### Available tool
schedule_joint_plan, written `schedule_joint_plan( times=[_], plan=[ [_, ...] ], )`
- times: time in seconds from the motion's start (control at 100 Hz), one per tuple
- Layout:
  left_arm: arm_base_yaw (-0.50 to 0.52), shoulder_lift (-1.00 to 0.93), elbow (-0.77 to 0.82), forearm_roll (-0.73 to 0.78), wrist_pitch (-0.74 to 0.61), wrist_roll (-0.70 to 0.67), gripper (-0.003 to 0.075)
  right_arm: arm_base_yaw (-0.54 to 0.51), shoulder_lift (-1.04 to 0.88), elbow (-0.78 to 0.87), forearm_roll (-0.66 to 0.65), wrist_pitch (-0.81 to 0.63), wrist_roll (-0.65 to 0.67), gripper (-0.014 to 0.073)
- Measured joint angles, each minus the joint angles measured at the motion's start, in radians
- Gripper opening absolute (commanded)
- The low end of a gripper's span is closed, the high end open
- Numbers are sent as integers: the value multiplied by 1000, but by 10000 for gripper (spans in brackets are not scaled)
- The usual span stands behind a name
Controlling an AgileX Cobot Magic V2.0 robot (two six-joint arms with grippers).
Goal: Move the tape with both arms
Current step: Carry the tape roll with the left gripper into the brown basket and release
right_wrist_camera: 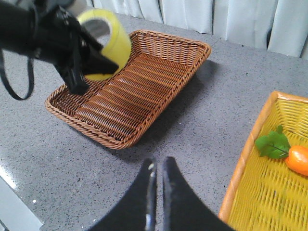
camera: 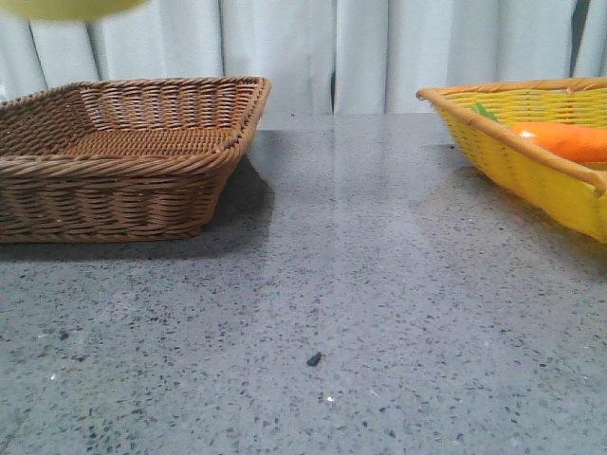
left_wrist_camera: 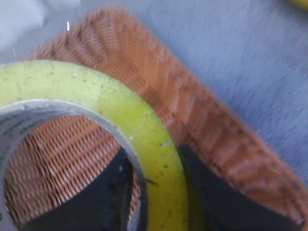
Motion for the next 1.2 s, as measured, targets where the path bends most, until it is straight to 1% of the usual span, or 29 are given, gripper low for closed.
schedule_joint_plan(
  times=[0.1, 0.22, 0.32, 0.43, 0.48, 0.52, 0.57, 0.6, 0.67, 0.7, 0.74, 0.85, 0.99, 1.06, 1.2],
  plan=[
    [28, 2, 99, -35, -60, 0, -21, 0, 0, 0, 0, 0, 0, -73],
    [30, 21, 198, -58, -164, 0, -20, 0, 0, 0, 0, 0, 0, -73],
    [30, 55, 223, -80, -215, 0, -20, 0, 0, 0, 0, 0, 0, -73],
    [30, 100, 225, -98, -238, 0, -11, 0, 0, 0, 0, 0, 0, -73],
    [30, 114, 225, -105, -240, 0, 24, 0, 0, 0, 0, 0, 0, -73],
    [30, 124, 225, -111, -242, 0, 76, 0, 0, 0, 0, 0, 0, -73],
    [30, 132, 225, -118, -244, 0, 153, 0, 0, 0, 0, 0, 0, -73],
    [30, 135, 225, -118, -244, 0, 216, 0, 0, 0, 0, 0, 0, -73],
    [30, 134, 225, -118, -252, 0, 320, 0, 0, 0, 0, 0, 0, -73],
    [30, 134, 225, -118, -261, 0, 342, 0, 0, 0, 0, 0, 0, -73],
    [30, 134, 222, -118, -263, 0, 353, 0, 0, 0, 0, 0, 0, -73],
    [30, 128, 221, -118, -263, 0, 341, 0, -2, 10, -4, 5, 0, -66],
    [30, 72, 221, -118, -262, 0, 291, 0, -22, 79, -19, -27, 0, -60],
    [30, 28, 221, -125, -258, 0, 233, 0, -45, 136, -26, -70, 0, -60],
    [30, -85, 233, -136, -256, 0, 52, 0, -117, 270, -30, -170, 0, -60]
  ],
)
